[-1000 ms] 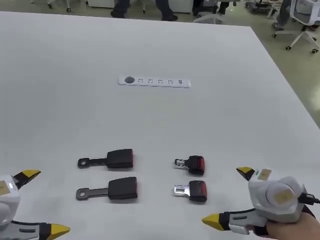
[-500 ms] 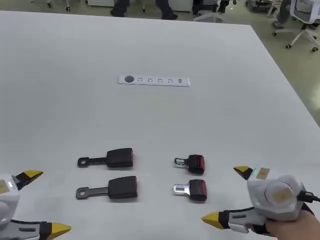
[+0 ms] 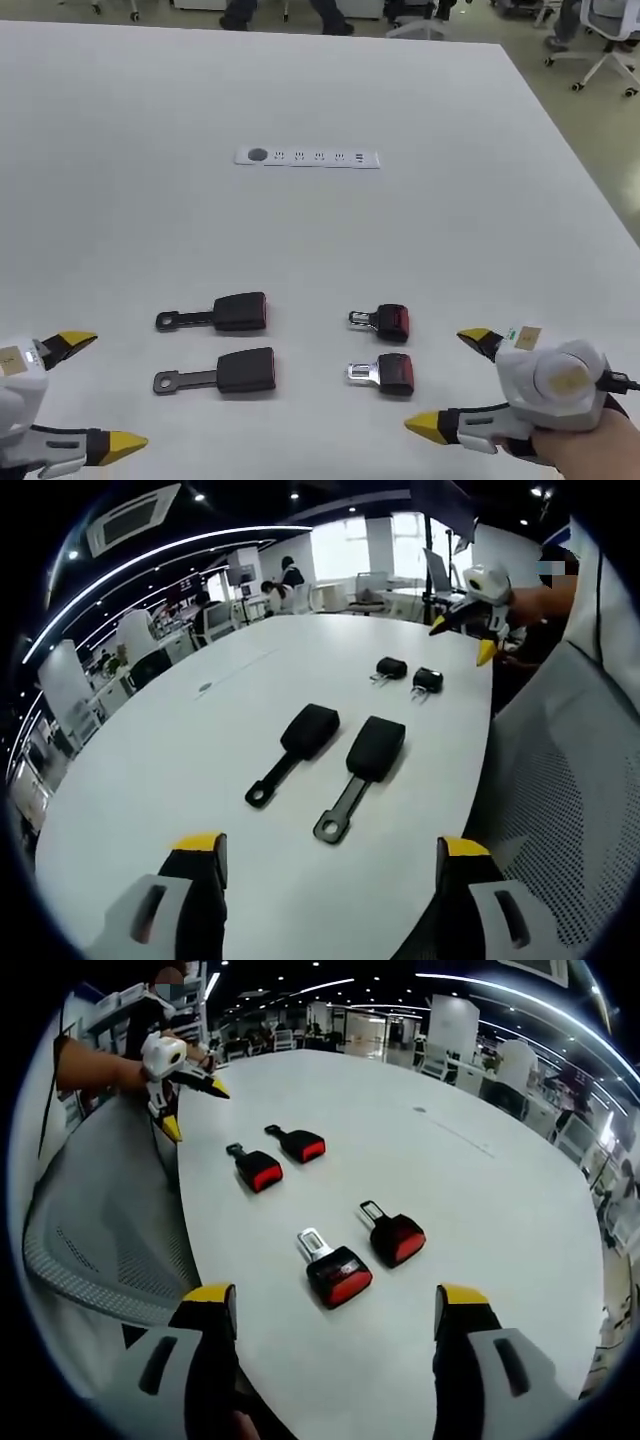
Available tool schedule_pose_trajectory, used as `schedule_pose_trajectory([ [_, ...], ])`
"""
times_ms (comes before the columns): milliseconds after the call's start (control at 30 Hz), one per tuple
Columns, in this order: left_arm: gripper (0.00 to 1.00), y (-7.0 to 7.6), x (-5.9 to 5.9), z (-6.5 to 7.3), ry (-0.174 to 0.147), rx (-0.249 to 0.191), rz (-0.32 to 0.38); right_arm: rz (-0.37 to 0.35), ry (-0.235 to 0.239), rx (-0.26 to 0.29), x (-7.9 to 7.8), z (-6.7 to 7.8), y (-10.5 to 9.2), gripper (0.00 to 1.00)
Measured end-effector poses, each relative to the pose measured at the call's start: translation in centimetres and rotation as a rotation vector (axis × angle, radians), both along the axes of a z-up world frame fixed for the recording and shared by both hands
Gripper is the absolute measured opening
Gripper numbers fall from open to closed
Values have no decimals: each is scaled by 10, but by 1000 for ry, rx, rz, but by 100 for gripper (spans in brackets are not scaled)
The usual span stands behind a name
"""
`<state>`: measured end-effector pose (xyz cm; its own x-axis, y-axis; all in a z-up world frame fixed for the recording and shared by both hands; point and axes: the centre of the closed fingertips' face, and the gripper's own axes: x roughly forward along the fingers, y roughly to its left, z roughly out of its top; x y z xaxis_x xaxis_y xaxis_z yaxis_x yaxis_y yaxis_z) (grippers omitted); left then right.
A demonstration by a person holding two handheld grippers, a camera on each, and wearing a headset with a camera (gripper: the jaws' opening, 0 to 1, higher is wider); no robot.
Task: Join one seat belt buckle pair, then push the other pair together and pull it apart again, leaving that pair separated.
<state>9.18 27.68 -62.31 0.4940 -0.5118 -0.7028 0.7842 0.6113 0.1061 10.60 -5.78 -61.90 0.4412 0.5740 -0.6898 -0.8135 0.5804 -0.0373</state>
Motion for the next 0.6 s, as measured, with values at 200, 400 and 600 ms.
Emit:
schedule_pose_trajectory([
  [200, 84, -11, 1, -7, 16, 42, -45, 34, -8, -2, 0, 0, 4, 74],
  [400, 80, -26, 6, -11, 21, 61, -77, 61, 0, -8, 3, -6, 7, 63],
  [600, 73, -44, 12, -13, 4, 74, -122, 93, 0, -32, 6, -13, 10, 62],
])
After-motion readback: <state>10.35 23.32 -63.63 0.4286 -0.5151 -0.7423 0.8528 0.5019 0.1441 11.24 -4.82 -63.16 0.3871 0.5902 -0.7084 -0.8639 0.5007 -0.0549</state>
